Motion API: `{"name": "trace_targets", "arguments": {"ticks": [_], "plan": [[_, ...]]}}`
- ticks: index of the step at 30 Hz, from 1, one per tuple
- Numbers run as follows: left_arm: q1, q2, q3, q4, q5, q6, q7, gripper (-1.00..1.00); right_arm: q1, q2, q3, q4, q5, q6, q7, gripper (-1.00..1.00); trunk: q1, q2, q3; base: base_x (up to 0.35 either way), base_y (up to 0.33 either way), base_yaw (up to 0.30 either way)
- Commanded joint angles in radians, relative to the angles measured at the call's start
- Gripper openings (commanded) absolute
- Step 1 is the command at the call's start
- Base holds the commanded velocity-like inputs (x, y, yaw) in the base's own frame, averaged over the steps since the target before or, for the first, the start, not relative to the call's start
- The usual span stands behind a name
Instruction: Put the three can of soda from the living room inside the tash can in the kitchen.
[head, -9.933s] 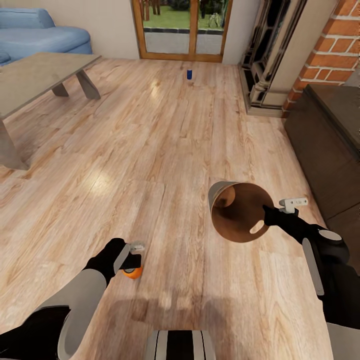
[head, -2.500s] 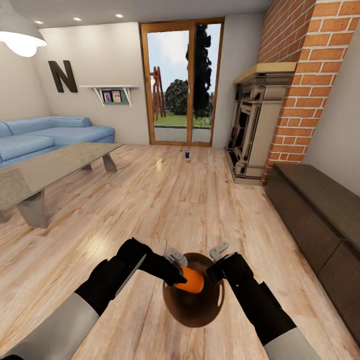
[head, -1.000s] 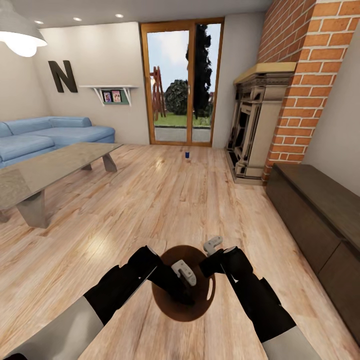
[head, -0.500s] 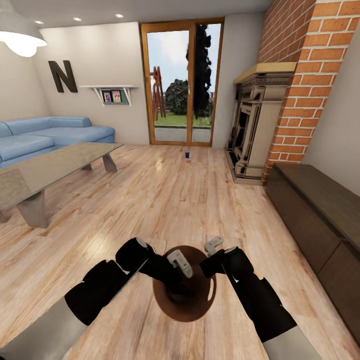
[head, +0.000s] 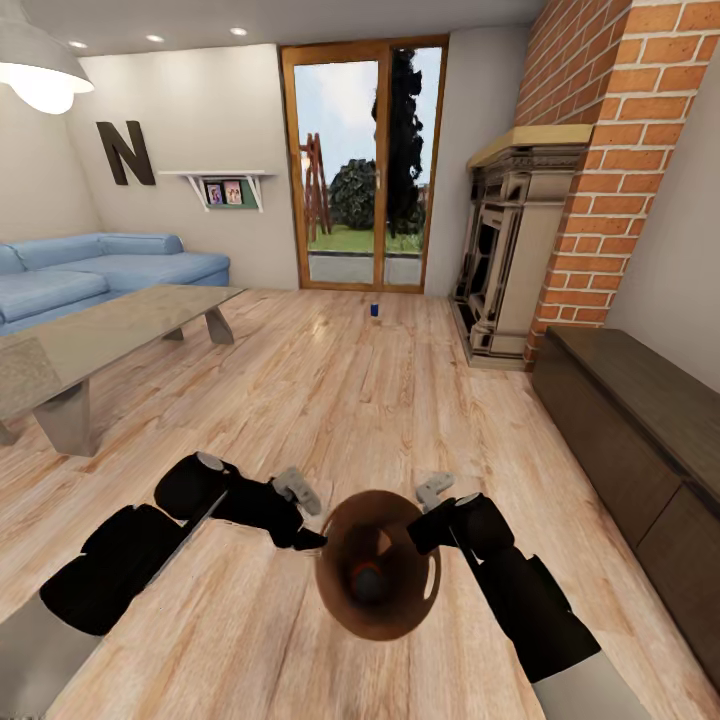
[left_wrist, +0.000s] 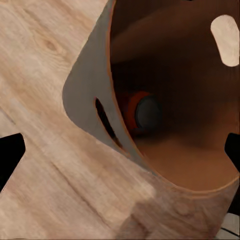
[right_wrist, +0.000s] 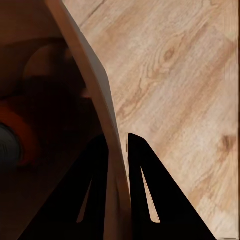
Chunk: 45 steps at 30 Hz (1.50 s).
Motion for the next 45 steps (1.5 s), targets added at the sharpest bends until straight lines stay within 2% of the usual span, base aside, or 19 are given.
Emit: {"name": "trace_targets", "arguments": {"ticks": [1,5,6,7,8,10,13,16,19,21,22,25,26,29,30,36,38,41,45], "plan": [[0.000,0.002,0.029,-0.003,0.001,0.001,-0.009,1.00,0.000,-0.002,0.000,0.000,-0.029,0.004,0.006,-1.00,0.000,0.000,0.000,0.000,0.000,0.000],[0.001,0.007,0.148,-0.015,0.002,0.001,-0.097,1.00,0.000,-0.010,-0.001,0.000,-0.029,0.004,0.007,-1.00,0.000,0.000,0.000,0.000,0.000,0.000],[0.001,0.008,0.198,-0.017,0.002,0.001,-0.146,1.00,0.000,-0.012,-0.002,0.000,-0.029,0.004,0.007,-1.00,0.000,0.000,0.000,0.000,0.000,0.000],[0.001,0.009,0.296,-0.018,0.001,0.001,-0.214,1.00,0.000,-0.013,-0.002,0.000,-0.029,0.004,0.007,-1.00,0.000,0.000,0.000,0.000,0.000,0.000],[0.002,0.008,0.368,-0.016,0.001,0.001,-0.243,1.00,0.000,-0.014,-0.002,0.001,-0.029,0.004,0.007,-1.00,0.000,0.000,0.000,0.000,0.000,0.000],[0.011,0.004,0.451,-0.014,-0.004,0.001,-0.267,1.00,0.001,-0.020,-0.007,0.001,-0.029,0.004,0.007,-1.00,0.000,0.000,0.000,0.000,0.000,0.000],[0.036,-0.001,0.504,-0.004,-0.011,-0.011,-0.269,1.00,0.001,-0.032,-0.044,-0.004,-0.029,0.004,0.007,-1.00,0.000,0.000,0.000,0.000,0.000,0.000],[0.052,-0.007,0.521,0.017,-0.014,-0.049,-0.243,1.00,0.002,-0.037,-0.097,-0.013,-0.029,0.004,0.007,-1.00,0.000,0.000,0.000,0.000,0.000,0.000],[0.093,-0.030,0.533,0.052,-0.015,-0.127,-0.163,1.00,0.004,-0.046,-0.216,-0.062,-0.029,0.004,0.011,-1.00,0.000,0.000,0.000,0.000,0.000,0.000],[0.116,-0.038,0.536,0.065,-0.015,-0.169,-0.134,1.00,0.005,-0.054,-0.265,-0.084,-0.029,0.004,0.014,-1.00,0.000,0.000,0.000,0.000,0.000,0.000],[0.141,-0.045,0.537,0.081,-0.016,-0.216,-0.106,1.00,0.006,-0.064,-0.312,-0.103,-0.029,0.004,0.014,-1.00,0.000,0.000,0.000,0.000,0.000,0.000],[0.183,-0.053,0.539,0.119,-0.015,-0.289,-0.059,1.00,0.009,-0.081,-0.385,-0.134,-0.031,0.004,0.018,-1.00,0.000,0.000,0.000,0.000,0.000,0.000],[0.210,-0.058,0.540,0.159,-0.015,-0.345,-0.022,1.00,0.011,-0.090,-0.435,-0.158,-0.032,0.004,0.022,-1.00,0.000,0.000,0.000,0.000,0.000,0.000],[0.239,-0.070,0.541,0.230,-0.011,-0.438,0.043,1.00,0.025,-0.097,-0.500,-0.186,-0.035,0.004,0.027,-1.00,0.000,0.000,0.000,0.000,0.000,0.000],[0.251,-0.076,0.543,0.280,-0.009,-0.495,0.080,1.00,0.044,-0.099,-0.530,-0.197,-0.036,-0.002,0.029,-1.00,0.000,0.000,0.000,0.000,0.000,0.000],[0.267,-0.086,0.552,0.397,-0.003,-0.603,0.137,1.00,0.093,-0.095,-0.573,-0.212,-0.038,-0.111,0.025,-1.00,0.000,0.000,0.000,0.000,0.000,0.000],[0.270,-0.087,0.570,0.423,0.015,-0.624,0.148,1.00,0.103,-0.088,-0.577,-0.214,-0.039,-0.146,0.024,-1.00,0.000,0.000,0.000,0.000,0.000,0.000],[0.273,-0.088,0.607,0.455,0.040,-0.640,0.158,1.00,0.107,-0.060,-0.579,-0.214,-0.039,-0.164,0.023,-1.00,0.000,0.000,0.000,0.000,0.000,0.000],[0.275,-0.089,0.630,0.490,0.054,-0.673,0.172,1.00,0.109,-0.036,-0.582,-0.213,-0.038,-0.204,0.019,-1.00,0.000,0.000,0.000,0.000,0.000,0.000]]}}
